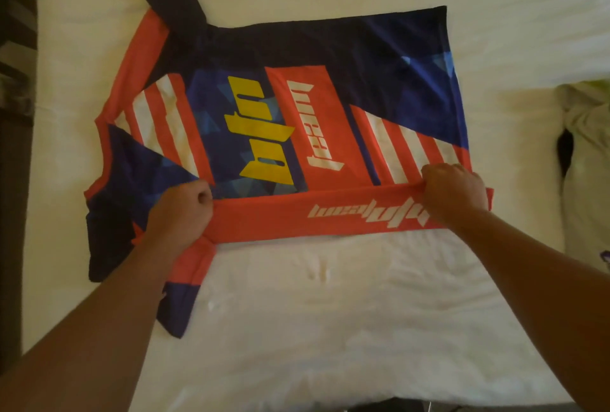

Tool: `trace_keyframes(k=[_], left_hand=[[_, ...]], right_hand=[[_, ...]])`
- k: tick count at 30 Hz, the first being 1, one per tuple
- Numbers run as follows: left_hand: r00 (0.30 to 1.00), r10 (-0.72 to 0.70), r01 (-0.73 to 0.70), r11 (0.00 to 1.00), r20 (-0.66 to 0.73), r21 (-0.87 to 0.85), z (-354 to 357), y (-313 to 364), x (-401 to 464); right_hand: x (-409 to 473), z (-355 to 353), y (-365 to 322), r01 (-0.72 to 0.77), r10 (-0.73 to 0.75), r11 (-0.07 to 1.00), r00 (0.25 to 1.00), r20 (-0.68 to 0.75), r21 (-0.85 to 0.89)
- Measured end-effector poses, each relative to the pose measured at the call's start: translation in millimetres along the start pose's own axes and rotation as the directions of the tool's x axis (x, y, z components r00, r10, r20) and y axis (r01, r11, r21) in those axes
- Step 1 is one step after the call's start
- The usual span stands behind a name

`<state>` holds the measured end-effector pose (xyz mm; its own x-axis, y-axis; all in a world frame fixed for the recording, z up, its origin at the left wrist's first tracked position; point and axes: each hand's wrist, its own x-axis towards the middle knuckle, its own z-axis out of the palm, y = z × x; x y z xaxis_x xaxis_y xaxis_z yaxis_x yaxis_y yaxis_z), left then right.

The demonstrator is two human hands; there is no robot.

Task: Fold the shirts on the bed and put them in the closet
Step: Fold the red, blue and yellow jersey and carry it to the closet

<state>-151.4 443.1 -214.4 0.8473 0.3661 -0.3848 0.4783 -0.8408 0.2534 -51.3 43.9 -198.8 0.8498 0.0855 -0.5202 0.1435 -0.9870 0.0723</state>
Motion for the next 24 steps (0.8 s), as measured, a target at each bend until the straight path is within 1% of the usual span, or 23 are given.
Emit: trace_keyframes(k=[3,7,10,13,16,18,20,21,22,24], left_hand=[[0.999,-0.022,0.022,0.999,-0.028,0.028,-6,16,28],[0.994,0.04,-0.041,0.999,-0.102,-0.006,-8,26,58],[0.984,0.063,-0.062,0.998,-0.164,0.01,-5,29,80],[0.975,0.078,-0.073,0.997,-0.208,0.035,-3,31,97],[0.971,0.097,-0.083,0.994,-0.216,0.074,-2,32,114],[0.97,0.086,-0.058,0.99,-0.228,0.127,-2,38,122],[0.965,0.046,0.002,0.984,-0.26,0.181,1,47,123],[0.958,0.029,0.023,0.984,-0.284,0.178,3,52,120],[0.945,0.033,0.021,0.987,-0.325,0.162,5,61,114],[0.924,0.101,-0.054,0.989,-0.37,0.136,16,76,95]], right_hand=[[30,-5,6,-0.018,0.018,1.0,0.998,-0.068,-0.006],[67,-7,15,-0.048,0.051,0.999,0.987,-0.151,0.024],[89,-10,18,-0.054,0.063,0.997,0.977,-0.203,0.047],[105,-13,18,-0.051,0.06,0.998,0.972,-0.227,0.047],[117,-13,20,-0.046,0.055,0.998,0.968,-0.244,0.042],[120,-12,21,-0.055,0.07,0.997,0.961,-0.269,0.061],[121,-6,23,-0.071,0.106,0.991,0.94,-0.325,0.117],[118,-2,23,-0.075,0.129,0.985,0.922,-0.365,0.158],[114,4,22,-0.071,0.147,0.978,0.9,-0.41,0.194],[100,17,9,0.005,0.123,0.969,0.855,-0.503,0.246]])
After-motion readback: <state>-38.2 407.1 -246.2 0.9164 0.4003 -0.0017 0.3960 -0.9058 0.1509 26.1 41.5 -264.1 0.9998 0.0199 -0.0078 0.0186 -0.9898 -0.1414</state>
